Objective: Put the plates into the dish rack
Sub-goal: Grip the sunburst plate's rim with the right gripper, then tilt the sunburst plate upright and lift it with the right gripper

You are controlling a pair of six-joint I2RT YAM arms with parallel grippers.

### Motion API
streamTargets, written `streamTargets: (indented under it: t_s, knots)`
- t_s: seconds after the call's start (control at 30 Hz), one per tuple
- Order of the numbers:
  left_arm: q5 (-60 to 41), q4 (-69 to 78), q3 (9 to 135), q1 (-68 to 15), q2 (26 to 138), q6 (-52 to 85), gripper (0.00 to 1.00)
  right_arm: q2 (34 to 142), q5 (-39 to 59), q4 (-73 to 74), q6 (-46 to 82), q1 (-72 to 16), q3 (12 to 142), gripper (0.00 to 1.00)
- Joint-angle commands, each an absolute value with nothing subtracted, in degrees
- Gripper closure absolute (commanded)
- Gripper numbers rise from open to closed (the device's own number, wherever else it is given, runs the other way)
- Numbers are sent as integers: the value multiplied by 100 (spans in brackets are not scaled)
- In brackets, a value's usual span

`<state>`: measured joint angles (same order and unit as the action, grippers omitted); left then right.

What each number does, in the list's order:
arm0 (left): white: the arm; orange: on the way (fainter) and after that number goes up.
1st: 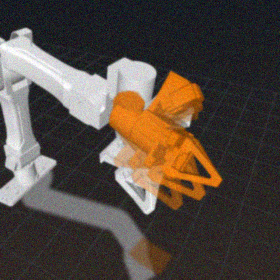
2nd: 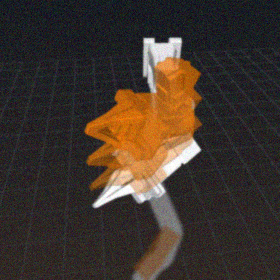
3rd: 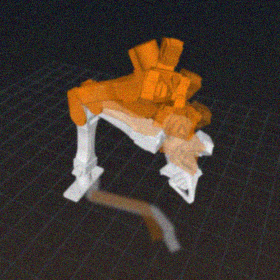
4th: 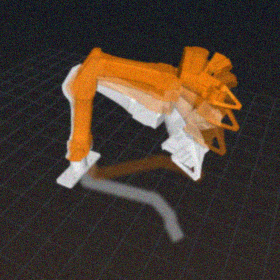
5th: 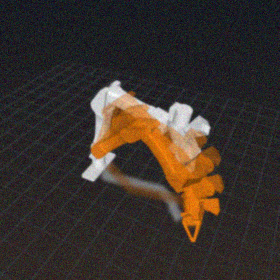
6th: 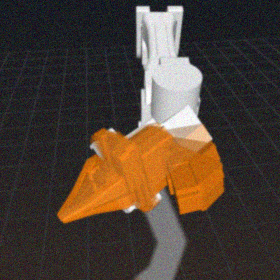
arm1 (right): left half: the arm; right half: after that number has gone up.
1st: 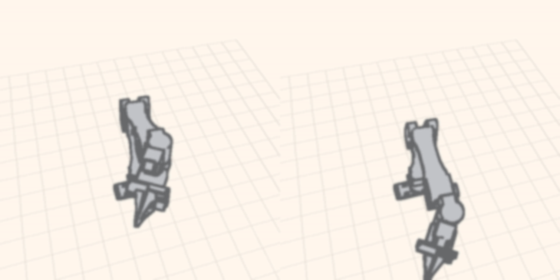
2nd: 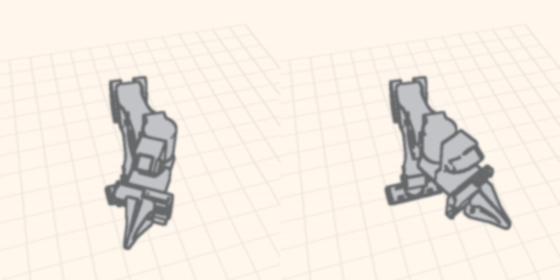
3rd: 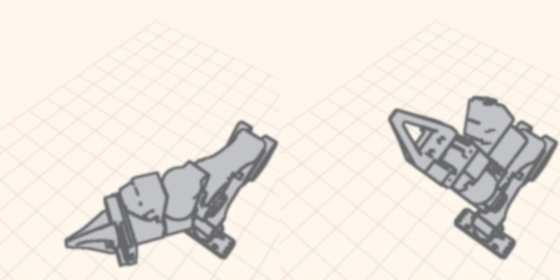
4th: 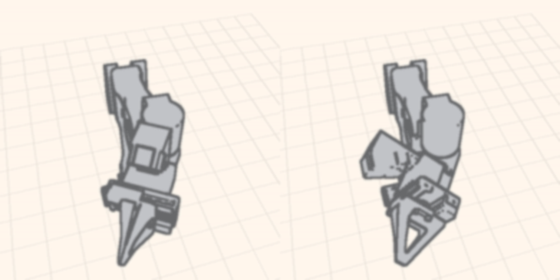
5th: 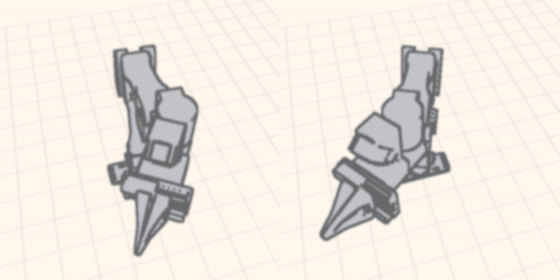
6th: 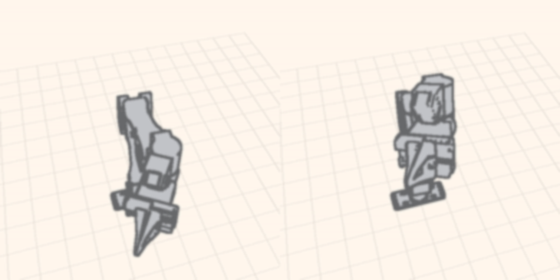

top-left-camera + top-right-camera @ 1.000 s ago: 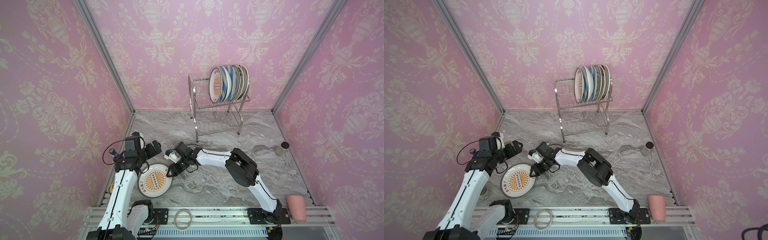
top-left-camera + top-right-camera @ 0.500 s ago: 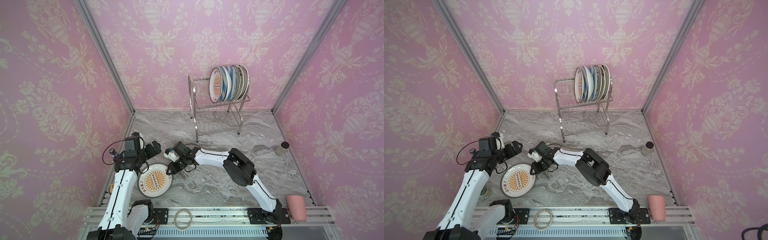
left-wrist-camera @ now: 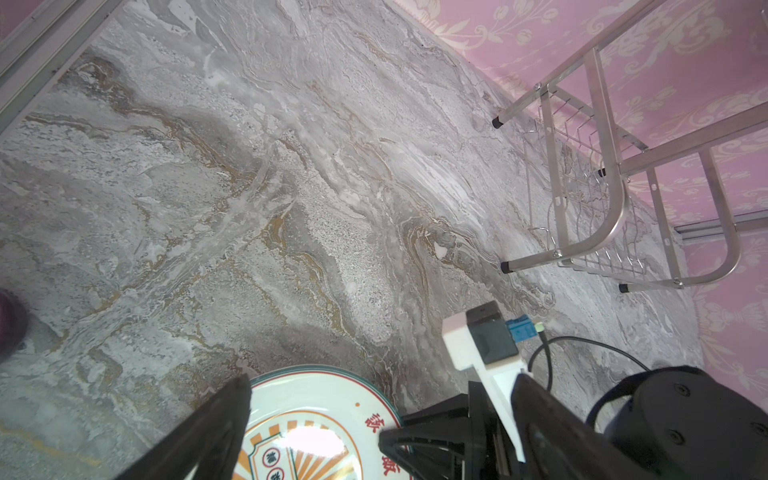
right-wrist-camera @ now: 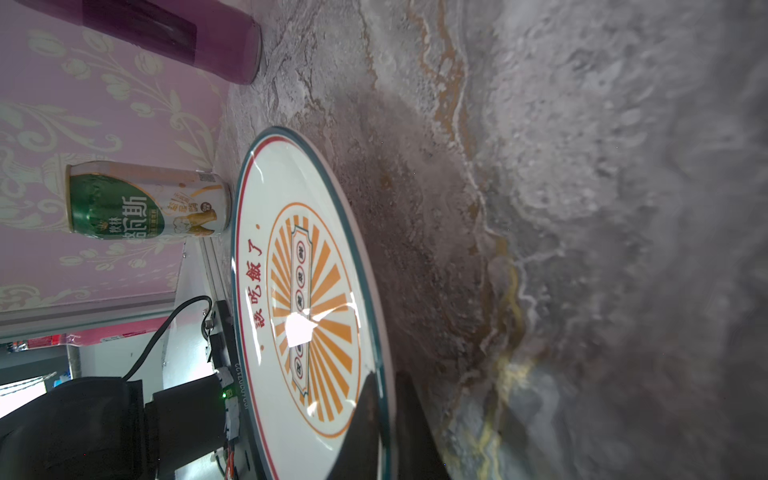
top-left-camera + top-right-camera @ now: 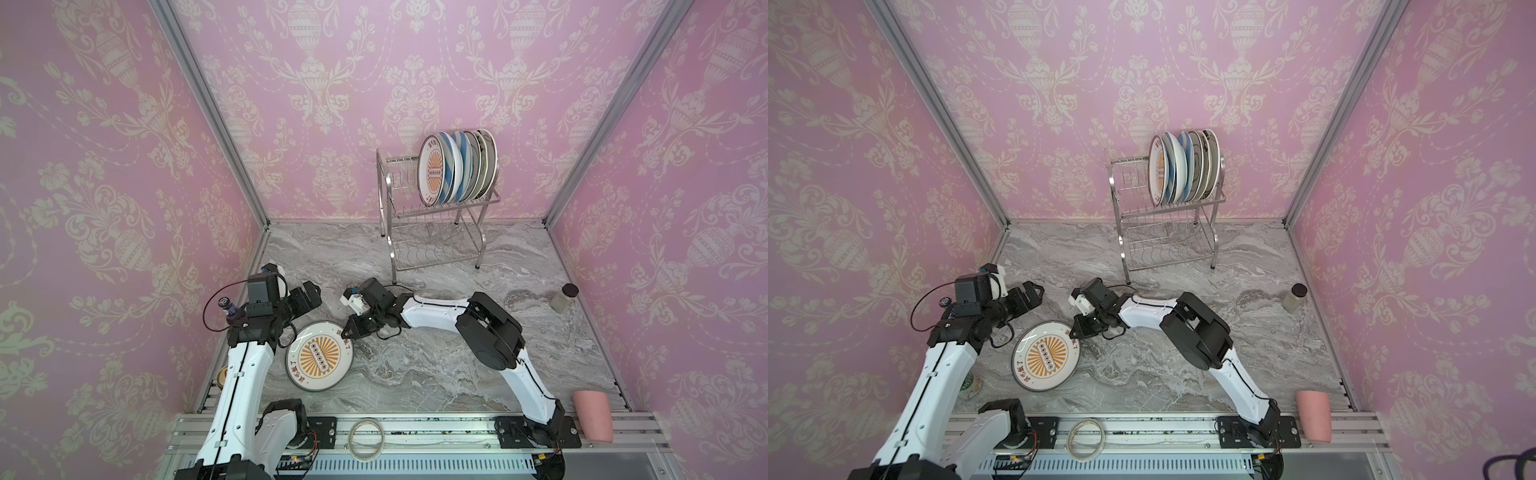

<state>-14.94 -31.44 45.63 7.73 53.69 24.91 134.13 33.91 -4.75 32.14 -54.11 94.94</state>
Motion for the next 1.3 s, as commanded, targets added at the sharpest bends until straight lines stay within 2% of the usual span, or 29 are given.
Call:
streamTargets:
  t_s: [0.0,0.1,0.47,0.83,1.27]
  knots:
    - [-1575,-3279,4631,822,5254,2347,1,13175,2957,-512,3234,-5292,9166,96]
    - [-1584,-3289,4699,817,5238,2335,1,12937,2735,-569,3168,-5220,9044,100]
    - [-2320,-2495,4698,659,5390,2499,1,11468,1263,-1293,2528,-4748,8385,100]
    - [-2105,-1605,5109,-446,6321,2330,1,9568,-229,-2092,1987,-4520,7709,100]
    - [-2077,-1048,5758,-1037,7220,2011,1,7877,-2527,-3641,1239,-4505,8301,100]
